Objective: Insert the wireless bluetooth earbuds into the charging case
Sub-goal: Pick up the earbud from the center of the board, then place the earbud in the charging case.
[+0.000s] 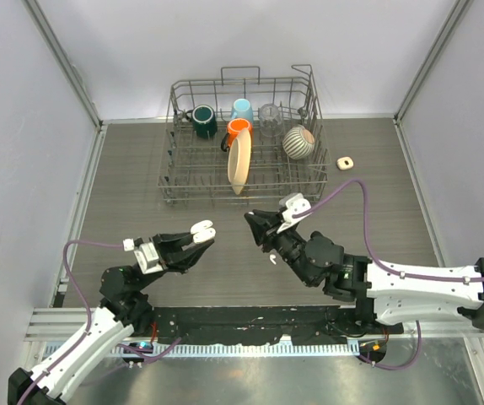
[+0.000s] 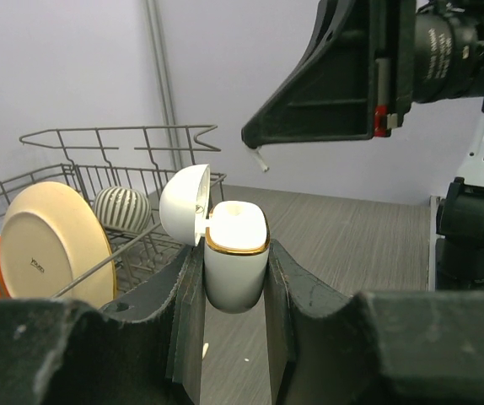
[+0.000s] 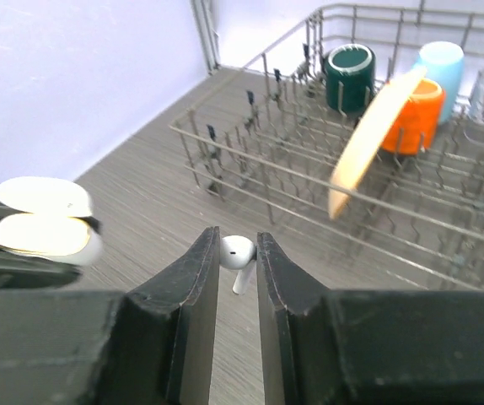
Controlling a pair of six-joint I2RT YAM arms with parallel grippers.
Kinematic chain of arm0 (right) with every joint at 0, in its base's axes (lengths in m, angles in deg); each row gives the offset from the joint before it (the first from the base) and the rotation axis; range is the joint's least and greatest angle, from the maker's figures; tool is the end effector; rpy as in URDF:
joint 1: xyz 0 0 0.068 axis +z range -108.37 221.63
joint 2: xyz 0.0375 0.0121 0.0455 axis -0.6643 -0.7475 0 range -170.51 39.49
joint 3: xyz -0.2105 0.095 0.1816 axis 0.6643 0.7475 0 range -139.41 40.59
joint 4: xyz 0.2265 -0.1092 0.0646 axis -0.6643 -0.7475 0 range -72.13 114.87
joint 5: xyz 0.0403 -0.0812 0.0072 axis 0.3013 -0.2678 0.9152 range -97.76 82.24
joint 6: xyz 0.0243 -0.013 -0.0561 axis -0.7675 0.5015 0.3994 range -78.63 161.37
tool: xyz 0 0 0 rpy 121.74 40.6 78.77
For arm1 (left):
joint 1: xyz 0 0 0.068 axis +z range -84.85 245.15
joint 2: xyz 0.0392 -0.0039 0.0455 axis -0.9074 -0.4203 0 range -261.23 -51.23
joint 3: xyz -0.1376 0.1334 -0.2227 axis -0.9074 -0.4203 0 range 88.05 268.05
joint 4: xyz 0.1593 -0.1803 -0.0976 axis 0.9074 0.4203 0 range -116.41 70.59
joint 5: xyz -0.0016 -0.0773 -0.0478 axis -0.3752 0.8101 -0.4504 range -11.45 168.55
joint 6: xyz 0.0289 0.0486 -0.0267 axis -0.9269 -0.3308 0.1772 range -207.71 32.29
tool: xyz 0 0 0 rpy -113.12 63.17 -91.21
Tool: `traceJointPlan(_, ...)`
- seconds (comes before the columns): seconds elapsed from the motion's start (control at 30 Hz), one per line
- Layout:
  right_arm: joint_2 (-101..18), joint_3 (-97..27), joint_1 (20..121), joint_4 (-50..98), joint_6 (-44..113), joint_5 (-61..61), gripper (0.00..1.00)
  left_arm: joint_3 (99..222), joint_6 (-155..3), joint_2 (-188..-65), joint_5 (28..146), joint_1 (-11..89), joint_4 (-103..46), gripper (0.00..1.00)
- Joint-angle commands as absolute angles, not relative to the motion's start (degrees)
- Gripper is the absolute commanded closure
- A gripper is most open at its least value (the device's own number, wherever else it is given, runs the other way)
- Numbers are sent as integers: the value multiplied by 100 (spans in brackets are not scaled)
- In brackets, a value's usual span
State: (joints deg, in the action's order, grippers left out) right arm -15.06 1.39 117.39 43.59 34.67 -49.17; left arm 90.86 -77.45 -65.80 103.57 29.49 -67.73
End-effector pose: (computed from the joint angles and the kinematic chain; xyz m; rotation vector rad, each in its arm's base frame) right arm 0.0831 0.1998 0.3460 -0.3420 1.5192 0.5995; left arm 0.0660 -0.0721 0.2523 0.6388 0.9634 -0.9440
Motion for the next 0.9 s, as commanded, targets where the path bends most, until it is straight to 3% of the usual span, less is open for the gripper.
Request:
traceJointPlan(0.0,-1825,-344,12116,5720,4321,-5170,99,8955,-7787,-6661,10237,2946,-7150,100)
traceJointPlan(0.47,-2590,-485,12556,6899,4717,-4854,99,9104,-7927,-6802,10263,2946,-6991,100)
traceJointPlan(0.87,-2889,-758,12556,6530,4269,-4450,99,9131,-7822,-6960,10360,2946,-7281,100)
